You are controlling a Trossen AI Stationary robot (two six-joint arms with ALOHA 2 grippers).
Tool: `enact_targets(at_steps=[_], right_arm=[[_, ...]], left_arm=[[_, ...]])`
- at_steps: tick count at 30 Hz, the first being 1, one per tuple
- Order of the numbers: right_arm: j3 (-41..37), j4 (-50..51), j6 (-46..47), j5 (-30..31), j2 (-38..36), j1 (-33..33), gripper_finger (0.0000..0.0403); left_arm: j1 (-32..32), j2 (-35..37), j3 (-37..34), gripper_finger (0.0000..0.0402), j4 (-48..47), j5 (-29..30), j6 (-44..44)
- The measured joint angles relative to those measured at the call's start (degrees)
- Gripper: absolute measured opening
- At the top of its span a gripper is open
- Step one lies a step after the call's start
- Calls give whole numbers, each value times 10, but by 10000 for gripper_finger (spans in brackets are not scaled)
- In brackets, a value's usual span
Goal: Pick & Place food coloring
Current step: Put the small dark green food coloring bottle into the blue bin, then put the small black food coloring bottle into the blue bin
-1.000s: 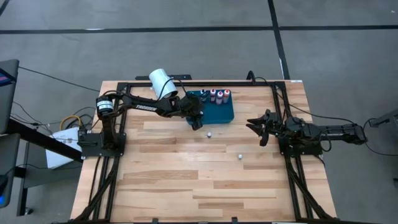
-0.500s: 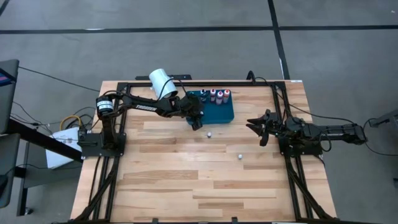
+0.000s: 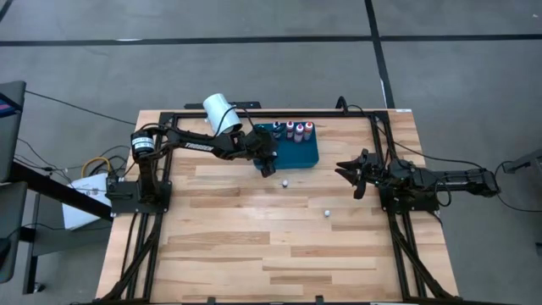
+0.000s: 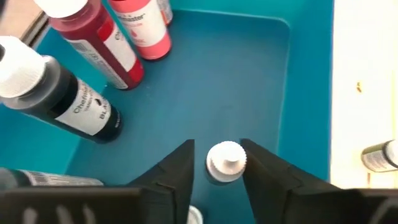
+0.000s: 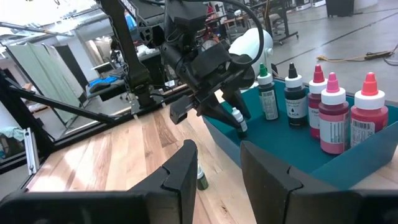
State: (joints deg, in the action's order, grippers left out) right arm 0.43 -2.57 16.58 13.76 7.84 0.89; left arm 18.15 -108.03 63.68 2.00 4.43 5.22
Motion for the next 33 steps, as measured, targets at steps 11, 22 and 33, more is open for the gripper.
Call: enact_targets(at_steps=[11,22,33], right_arm=[[0,0,0,0,0,0,111],[0,0,0,0,0,0,111],[0,0,0,-4,0,-1,111]], left_arm=[[0,0,0,198,0,14,-3],[1,0,7,199,3,26,1],[21,0,175,198,-201,36,-16]])
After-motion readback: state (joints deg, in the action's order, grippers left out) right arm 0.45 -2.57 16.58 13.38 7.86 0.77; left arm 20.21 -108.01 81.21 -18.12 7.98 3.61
